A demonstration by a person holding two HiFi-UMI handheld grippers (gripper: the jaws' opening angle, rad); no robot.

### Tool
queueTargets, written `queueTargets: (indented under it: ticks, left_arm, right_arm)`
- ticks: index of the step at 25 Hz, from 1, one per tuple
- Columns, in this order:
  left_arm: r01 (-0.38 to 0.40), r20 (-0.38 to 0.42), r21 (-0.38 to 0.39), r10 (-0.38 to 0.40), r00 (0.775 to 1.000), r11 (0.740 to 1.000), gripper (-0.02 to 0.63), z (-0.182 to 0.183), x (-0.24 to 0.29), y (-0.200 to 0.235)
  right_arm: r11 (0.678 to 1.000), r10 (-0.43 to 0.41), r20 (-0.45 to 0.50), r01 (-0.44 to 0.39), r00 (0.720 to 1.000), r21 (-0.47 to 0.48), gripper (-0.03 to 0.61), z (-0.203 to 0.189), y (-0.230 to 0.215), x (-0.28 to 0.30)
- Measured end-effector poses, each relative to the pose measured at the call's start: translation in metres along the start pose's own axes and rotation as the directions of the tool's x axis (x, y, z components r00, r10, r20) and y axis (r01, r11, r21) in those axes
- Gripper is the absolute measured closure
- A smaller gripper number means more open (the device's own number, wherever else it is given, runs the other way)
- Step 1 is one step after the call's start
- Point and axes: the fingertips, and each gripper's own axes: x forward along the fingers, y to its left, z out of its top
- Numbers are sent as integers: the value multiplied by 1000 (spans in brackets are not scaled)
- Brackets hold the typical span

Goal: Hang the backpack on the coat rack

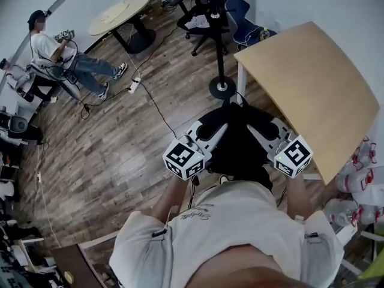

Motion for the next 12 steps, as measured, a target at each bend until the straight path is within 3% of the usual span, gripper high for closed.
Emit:
queueTargets:
  ticks: [5,12]
  left_arm:
    - [2,-20,-8,-2,1000,1000,566,-3,22,31]
    - [6,-43,-4,-6,999,1000,566,13,82,97]
  right_arm:
    - [999,-19,-6,19,1000,30,544,-8,-30,20]
    - [1000,-15,21,14,1000,25,543,-4,-112,60]
